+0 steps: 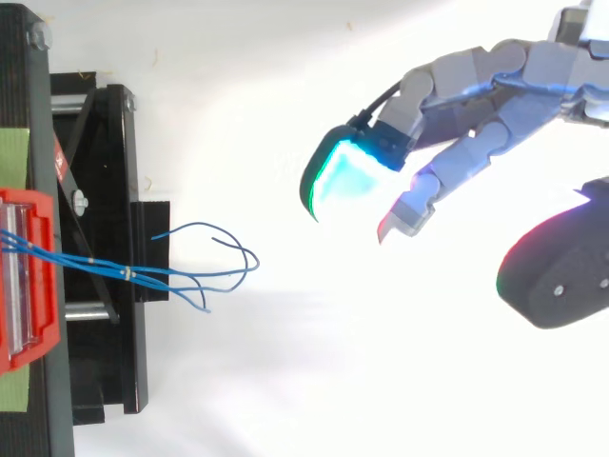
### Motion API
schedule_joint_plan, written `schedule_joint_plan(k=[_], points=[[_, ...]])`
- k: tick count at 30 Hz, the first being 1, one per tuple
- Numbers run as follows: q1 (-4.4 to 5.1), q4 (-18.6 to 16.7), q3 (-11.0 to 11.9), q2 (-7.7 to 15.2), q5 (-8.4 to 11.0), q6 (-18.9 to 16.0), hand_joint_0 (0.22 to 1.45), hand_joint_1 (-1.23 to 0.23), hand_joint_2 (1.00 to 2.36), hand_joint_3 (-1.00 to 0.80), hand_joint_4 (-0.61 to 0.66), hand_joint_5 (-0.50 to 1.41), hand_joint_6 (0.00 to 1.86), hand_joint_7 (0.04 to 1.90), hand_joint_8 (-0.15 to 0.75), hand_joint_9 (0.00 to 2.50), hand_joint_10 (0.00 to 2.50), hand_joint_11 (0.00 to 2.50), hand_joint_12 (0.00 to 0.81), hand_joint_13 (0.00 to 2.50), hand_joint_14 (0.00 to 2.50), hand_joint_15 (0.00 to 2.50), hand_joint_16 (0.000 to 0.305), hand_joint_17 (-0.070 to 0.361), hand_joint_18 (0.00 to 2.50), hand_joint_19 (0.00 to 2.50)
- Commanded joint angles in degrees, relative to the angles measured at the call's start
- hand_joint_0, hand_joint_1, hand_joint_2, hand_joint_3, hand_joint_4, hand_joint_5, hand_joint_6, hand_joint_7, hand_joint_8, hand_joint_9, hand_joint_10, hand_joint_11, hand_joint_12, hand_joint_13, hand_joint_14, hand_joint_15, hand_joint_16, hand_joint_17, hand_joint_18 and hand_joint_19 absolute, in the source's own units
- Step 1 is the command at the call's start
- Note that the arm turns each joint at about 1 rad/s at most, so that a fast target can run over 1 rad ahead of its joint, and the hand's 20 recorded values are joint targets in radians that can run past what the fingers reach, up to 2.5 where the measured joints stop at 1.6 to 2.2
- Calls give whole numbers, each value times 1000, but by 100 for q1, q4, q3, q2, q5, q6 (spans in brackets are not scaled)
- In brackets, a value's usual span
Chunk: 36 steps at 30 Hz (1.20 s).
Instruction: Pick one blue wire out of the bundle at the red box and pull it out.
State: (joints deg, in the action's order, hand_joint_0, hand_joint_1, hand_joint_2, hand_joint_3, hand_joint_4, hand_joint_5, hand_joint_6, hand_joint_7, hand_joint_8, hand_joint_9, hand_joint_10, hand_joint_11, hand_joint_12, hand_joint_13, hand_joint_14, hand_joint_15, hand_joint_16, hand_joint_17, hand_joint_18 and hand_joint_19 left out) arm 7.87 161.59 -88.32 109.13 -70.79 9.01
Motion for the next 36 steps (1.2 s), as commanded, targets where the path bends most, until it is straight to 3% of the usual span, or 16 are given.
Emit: schedule_joint_plan(k=[1,6,15,20,21,25,31,36], points=[[30,-154,-1,178,145,22,540,-521,1004,-447,395,-141,502,807,364,854,11,374,414,456,4,101,54,122,277,142],[56,-619,8,398,180,40,540,-522,1004,-445,404,-137,503,811,365,865,9,372,415,463,3,104,54,122,282,135],[109,-971,8,644,268,180,541,-523,1005,-444,411,-130,502,819,367,884,10,375,415,477,3,114,54,122,297,152],[127,-1147,219,1013,356,180,542,-525,1004,-445,414,-128,503,821,366,893,10,382,413,484,4,110,54,122,311,156],[127,-1129,368,1154,347,163,542,-525,1004,-445,417,-128,503,824,369,895,10,381,413,486,4,113,54,122,314,156],[127,-1112,614,1312,373,172,543,-525,1004,-447,414,-126,503,824,370,909,10,386,414,495,4,119,54,122,319,163],[135,-1200,614,1321,391,409,543,-526,1004,-446,419,-124,503,824,369,913,10,389,415,504,4,124,54,121,327,164],[135,-1507,623,1620,453,374,543,-527,1004,-447,421,-123,503,826,368,919,10,384,415,514,4,127,54,121,332,173]])
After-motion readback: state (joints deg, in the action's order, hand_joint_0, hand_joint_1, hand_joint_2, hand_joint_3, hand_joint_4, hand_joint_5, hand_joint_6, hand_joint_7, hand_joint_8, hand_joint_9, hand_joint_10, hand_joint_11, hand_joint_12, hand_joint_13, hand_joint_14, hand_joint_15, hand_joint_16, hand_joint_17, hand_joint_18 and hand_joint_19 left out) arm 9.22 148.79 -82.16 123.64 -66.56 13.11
